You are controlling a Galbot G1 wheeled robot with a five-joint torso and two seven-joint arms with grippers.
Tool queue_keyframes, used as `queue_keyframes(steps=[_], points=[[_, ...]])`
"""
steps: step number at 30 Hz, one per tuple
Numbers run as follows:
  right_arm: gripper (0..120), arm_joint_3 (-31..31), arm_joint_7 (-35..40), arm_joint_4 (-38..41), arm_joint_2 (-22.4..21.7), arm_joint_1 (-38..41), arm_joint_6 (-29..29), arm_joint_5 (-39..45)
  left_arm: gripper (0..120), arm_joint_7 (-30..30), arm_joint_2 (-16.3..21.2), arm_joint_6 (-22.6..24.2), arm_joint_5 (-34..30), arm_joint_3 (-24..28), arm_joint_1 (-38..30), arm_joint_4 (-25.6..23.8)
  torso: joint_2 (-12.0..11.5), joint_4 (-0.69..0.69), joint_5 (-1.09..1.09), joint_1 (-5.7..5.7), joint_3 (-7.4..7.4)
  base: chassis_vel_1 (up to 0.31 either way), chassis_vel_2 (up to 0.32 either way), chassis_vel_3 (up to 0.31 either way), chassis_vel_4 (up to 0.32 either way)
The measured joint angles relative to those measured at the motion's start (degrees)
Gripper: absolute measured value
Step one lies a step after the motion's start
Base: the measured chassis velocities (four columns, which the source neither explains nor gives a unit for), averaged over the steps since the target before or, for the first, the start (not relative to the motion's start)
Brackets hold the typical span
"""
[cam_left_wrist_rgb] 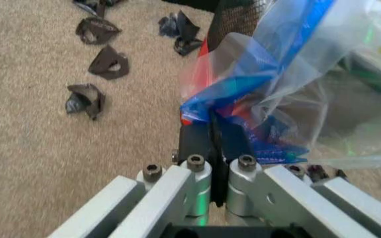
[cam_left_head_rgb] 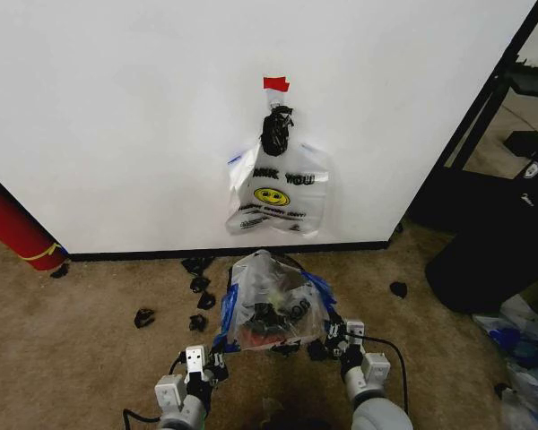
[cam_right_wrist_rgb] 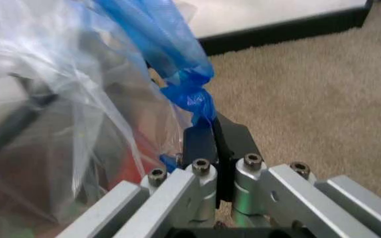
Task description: Pick up the garbage bag from the wall and place it over the trash bin.
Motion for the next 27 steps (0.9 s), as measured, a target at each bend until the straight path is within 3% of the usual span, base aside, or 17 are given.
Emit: queue_keyframes(steps=[15, 25, 27], points=[[0, -4.42, 0.95, -10.35, 1.18, 10.03, -0.99, 2.59, 0, -0.66, -1.12, 0.43, -0.57, 1.20, -4.01, 4.63, 0.00, 0.01, 0.00, 0.01, 0.00, 0.000, 0.000, 0.000, 0.000], [0, -3.85, 0.93, -9.15, 1.37, 8.78, 0.24, 2.11, 0, -0.49, -1.15, 1.05, 0.31, 0.05, -2.52, 2.51, 0.00, 0.00, 0.00, 0.00, 0.00, 0.000, 0.000, 0.000, 0.000], [0, -3.73, 0.79, -8.59, 1.02, 8.12, 0.53, 1.61, 5, -0.30, -0.83, 1.18, 0.78, -0.12, -1.58, 1.57, 0.00, 0.00, 0.00, 0.01, 0.00, 0.000, 0.000, 0.000, 0.000]])
